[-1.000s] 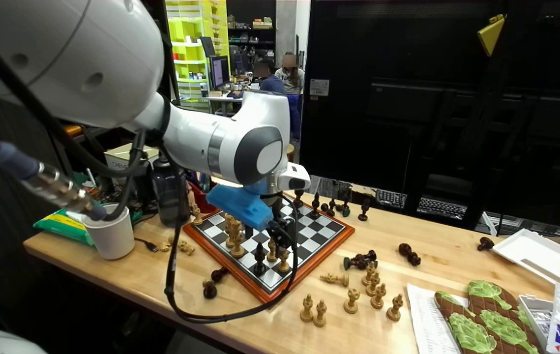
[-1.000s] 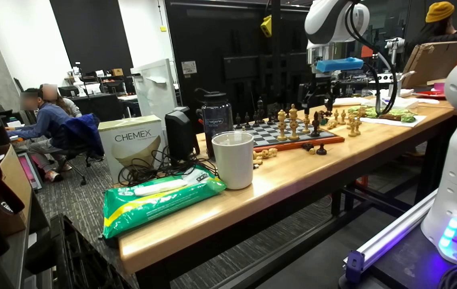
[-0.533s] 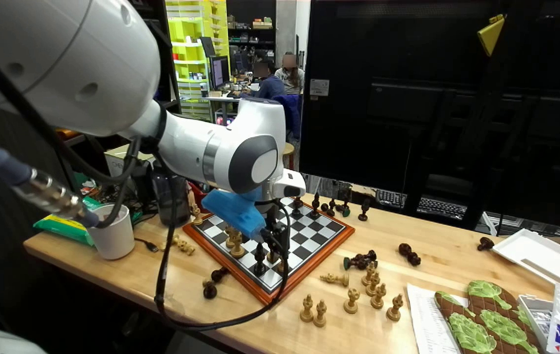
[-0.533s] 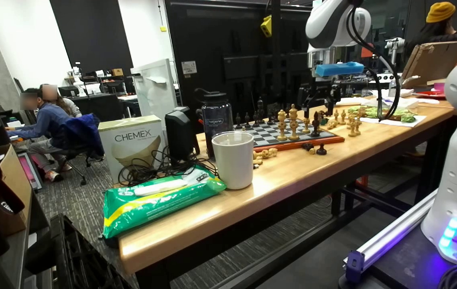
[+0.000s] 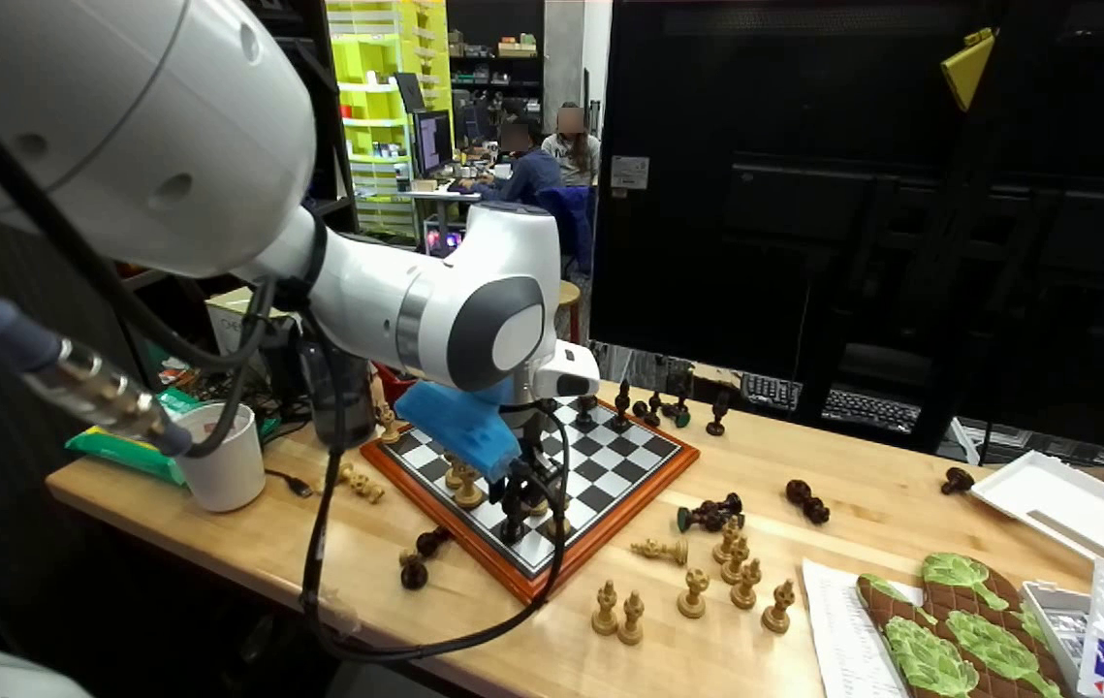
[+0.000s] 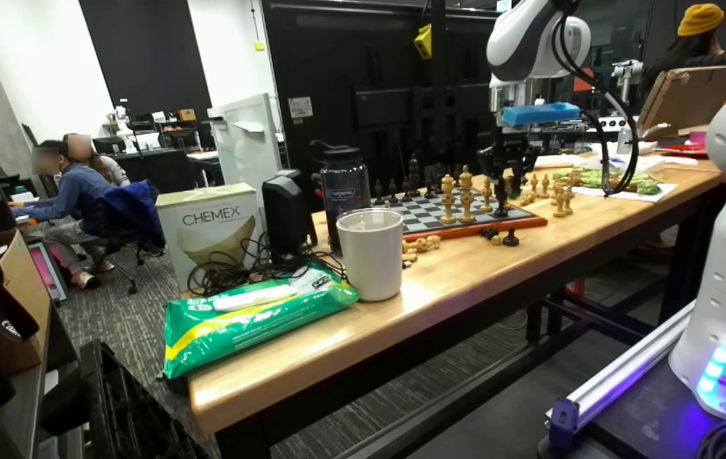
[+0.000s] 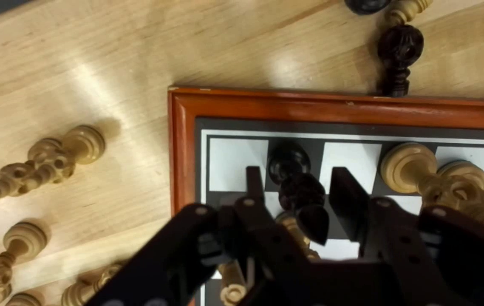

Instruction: Move the bishop to 8c

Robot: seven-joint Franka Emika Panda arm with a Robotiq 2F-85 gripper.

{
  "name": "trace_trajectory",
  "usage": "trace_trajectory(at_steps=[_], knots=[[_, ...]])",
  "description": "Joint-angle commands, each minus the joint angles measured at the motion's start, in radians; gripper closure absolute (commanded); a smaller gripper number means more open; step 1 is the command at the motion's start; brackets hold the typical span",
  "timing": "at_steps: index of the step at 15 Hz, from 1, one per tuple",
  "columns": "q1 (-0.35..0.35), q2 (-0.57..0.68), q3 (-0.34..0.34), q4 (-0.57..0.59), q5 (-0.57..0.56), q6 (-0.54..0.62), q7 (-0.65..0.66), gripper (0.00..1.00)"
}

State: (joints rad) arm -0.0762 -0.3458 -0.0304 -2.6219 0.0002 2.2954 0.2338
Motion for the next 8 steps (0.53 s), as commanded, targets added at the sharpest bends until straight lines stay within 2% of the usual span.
trace_trajectory(at_steps=[1,3,4,8], knots=[[0.001,-0.009,0.013,-0.016,0.013,0.012,0.006,0.87],[0.002,-0.005,0.016,-0.013,0.011,0.010,0.006,0.98],[0.001,-0.006,0.018,-0.012,0.009,0.008,0.008,0.94],[-0.003,-0.029,0.041,0.007,-0.019,-0.044,0.035,0.94]])
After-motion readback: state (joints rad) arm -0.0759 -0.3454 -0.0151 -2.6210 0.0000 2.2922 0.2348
